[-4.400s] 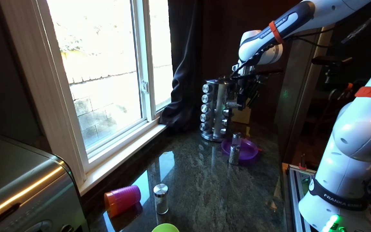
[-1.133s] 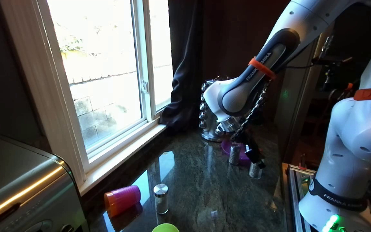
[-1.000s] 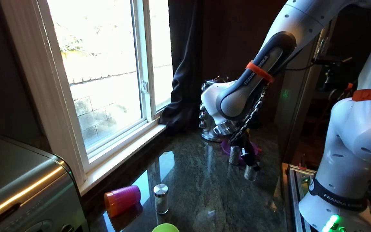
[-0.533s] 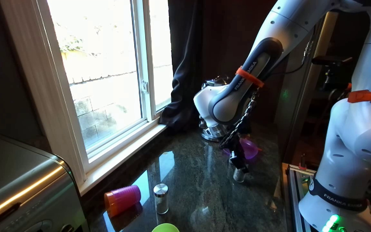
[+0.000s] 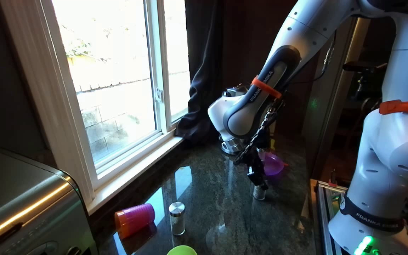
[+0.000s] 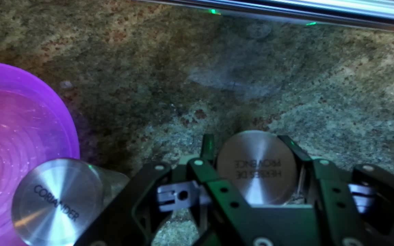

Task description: Pull out a bottle from the holder, then place the bottle on the counter

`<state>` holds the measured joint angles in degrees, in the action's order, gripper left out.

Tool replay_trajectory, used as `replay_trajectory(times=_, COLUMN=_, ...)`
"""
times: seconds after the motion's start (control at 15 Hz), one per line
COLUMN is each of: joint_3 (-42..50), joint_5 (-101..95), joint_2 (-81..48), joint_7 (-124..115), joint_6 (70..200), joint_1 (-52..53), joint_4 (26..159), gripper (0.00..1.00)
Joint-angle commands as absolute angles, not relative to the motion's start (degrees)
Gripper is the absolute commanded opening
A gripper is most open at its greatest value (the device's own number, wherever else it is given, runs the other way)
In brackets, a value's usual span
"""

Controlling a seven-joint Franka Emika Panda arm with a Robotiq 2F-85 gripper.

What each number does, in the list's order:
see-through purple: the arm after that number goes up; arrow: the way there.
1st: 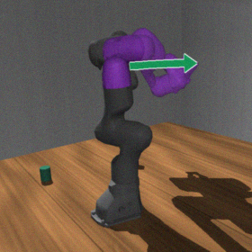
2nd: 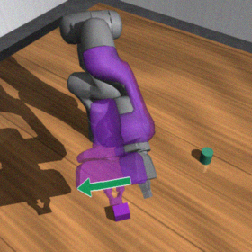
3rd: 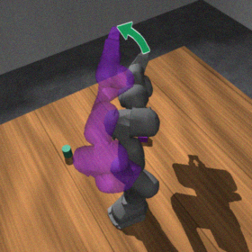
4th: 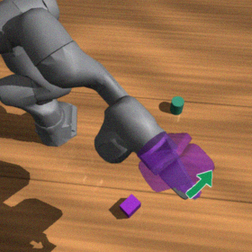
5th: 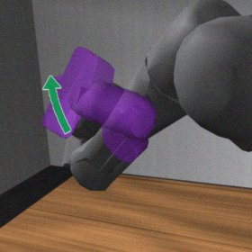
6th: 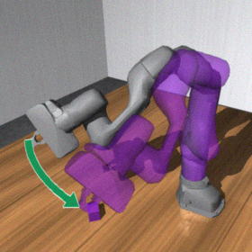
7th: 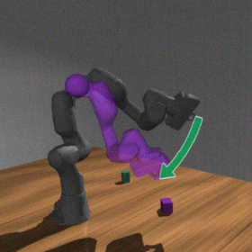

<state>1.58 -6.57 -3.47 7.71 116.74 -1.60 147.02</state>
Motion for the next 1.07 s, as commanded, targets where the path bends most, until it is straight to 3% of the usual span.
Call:
replay_trajectory(times=0.0, joint_3=1.6, joint_5=-7.8, joint_2=-5.0, joint_7=6.6, joint_6=116.6, joint_1=-1.6, joint_4=146.6, gripper=0.73)
replay_trajectory(times=0.13, joint_3=1.6, joint_5=-7.8, joint_2=-4.4, joint_7=6.8, joint_6=116.5, joint_1=-1.6, joint_4=146.9, gripper=0.78)
replay_trajectory(times=0.33, joint_3=1.3, joint_5=-6.9, joint_2=-2.8, joint_7=7.7, joint_6=115.9, joint_1=-1.4, joint_4=147.2, gripper=0.99)
replay_trajectory(times=1.0, joint_3=1.5, joint_5=5.2, joint_2=19.0, joint_7=15.9, joint_6=116.9, joint_1=-0.4, joint_4=150.7, gripper=1.0)
